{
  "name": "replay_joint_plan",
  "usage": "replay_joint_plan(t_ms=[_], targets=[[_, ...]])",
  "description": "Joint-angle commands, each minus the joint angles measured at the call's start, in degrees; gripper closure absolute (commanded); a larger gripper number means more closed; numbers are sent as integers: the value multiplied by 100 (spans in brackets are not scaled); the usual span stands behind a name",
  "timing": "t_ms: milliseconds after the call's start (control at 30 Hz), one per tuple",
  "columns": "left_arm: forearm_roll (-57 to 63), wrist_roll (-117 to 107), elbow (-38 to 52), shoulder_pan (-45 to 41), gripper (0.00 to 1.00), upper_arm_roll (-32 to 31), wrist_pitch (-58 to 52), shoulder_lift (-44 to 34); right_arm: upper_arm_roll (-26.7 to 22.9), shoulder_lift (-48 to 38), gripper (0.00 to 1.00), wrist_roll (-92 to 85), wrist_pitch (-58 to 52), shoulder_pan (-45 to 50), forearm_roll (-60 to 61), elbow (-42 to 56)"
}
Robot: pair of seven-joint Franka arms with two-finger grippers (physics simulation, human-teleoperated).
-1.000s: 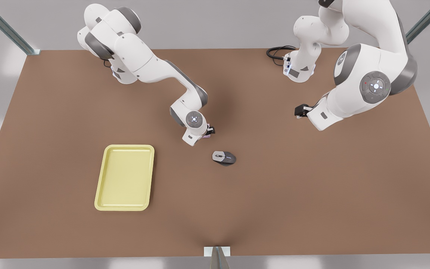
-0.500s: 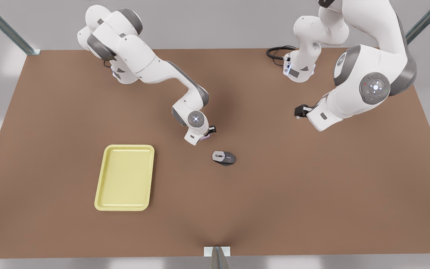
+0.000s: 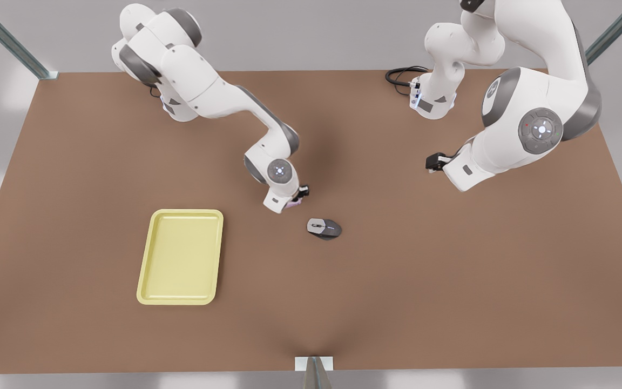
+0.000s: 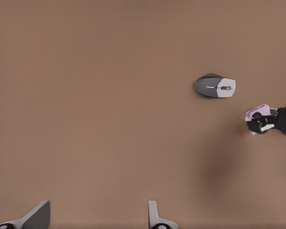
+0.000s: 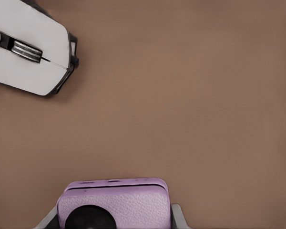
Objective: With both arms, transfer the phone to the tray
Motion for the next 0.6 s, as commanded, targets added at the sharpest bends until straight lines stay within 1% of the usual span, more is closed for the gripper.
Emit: replay_joint_plan(t_ms=[0, 67, 133, 200, 267, 300, 333, 367, 400, 500, 533, 567], targets=[[4, 3, -3, -1, 0, 0, -5, -7, 0, -353, 22, -760, -1141, -422, 0, 91], [83, 3, -3, -1, 0, 0, -5, -7, -9, -810, 21, -1586, -1871, -1230, -9, 48], [83, 3, -2, -1, 0, -9, -5, -6, -9, -934, 21, -2421, -2196, -2197, -18, -23], [92, 11, -3, -1, 0, 0, -5, -7, -9, -934, 21, -2790, -2223, -2760, -27, -172], [83, 3, 59, -1, 0, -1, 13, 107, -17, -802, 21, -3502, -1951, -3472, -35, -436], [127, 3, 94, -1, 0, 0, 65, 169, -17, -750, 20, -3757, -1652, -3639, -35, -629], [285, -6, 260, -1, 0, 8, 74, 196, -17, -591, 18, -3880, -1608, -3806, -35, -568], [391, -6, 428, 8, 0, 201, 31, 187, -79, -389, 11, -3889, -1318, -3806, -35, -410], [382, 29, 437, 8, 0, 360, -5, 169, -132, -257, 0, -3881, -1326, -3806, -35, -146], [399, 11, 411, 8, 0, 518, -93, 100, -149, -239, 0, -3801, -1510, -3753, -44, 407], [434, 73, 165, 26, 0, 544, -22, -173, -149, -248, 0, -3784, -2178, -3745, -246, 1013], [452, 82, 147, 122, 0, 544, -22, -191, -132, -713, 0, -3775, -2583, -3744, -264, 1251]])
